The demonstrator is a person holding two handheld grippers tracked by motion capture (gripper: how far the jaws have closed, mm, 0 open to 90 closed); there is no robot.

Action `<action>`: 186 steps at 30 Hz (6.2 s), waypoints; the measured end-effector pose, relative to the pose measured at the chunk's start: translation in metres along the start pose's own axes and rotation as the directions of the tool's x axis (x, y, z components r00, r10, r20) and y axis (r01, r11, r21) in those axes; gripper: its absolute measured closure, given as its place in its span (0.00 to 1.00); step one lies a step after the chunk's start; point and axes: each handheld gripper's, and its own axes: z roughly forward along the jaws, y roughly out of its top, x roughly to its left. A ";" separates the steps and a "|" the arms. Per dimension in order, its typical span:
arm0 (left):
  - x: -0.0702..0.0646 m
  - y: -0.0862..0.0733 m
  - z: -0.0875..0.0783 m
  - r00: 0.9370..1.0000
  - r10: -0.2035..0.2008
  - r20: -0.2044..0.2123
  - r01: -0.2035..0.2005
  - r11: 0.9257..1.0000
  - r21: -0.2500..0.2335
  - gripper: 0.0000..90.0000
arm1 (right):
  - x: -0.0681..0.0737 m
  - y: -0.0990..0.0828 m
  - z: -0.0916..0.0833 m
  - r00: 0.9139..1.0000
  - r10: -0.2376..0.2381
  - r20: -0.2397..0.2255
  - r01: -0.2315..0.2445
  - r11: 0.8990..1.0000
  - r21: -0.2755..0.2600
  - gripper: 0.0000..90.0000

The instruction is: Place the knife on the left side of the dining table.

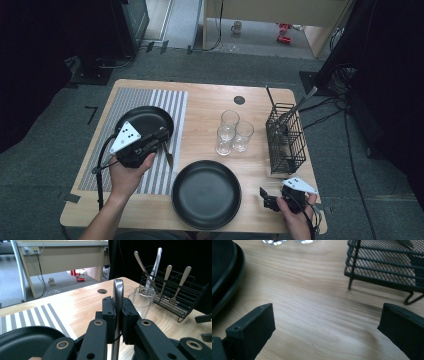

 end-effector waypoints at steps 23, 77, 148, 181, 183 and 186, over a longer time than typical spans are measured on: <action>0.024 -0.026 -0.039 0.991 -0.092 -0.096 0.085 0.993 -0.077 0.91 | -0.003 -0.003 0.007 0.996 -0.031 0.084 0.024 0.997 0.080 0.00; 0.101 -0.126 -0.082 0.887 -0.354 -0.297 0.359 0.933 -0.040 0.60 | -0.003 -0.003 0.007 0.996 -0.033 0.083 0.027 0.996 0.080 0.01; 0.083 -0.142 -0.038 0.869 -0.051 -0.491 0.253 0.901 0.353 0.40 | -0.002 -0.003 0.008 0.996 -0.040 0.079 0.034 0.996 0.081 0.01; 0.080 -0.145 -0.049 0.863 -0.090 -0.498 0.280 0.904 0.323 0.42 | -0.002 -0.003 0.008 0.996 -0.040 0.079 0.034 0.996 0.081 0.01; 0.080 -0.145 -0.049 0.867 -0.098 -0.489 0.283 0.904 0.320 0.38 | -0.002 -0.003 0.008 0.996 -0.040 0.079 0.034 0.996 0.081 0.01; 0.083 -0.144 -0.050 0.866 -0.141 -0.480 0.311 0.903 0.297 0.30 | -0.002 -0.003 0.008 0.996 -0.040 0.079 0.034 0.996 0.081 0.01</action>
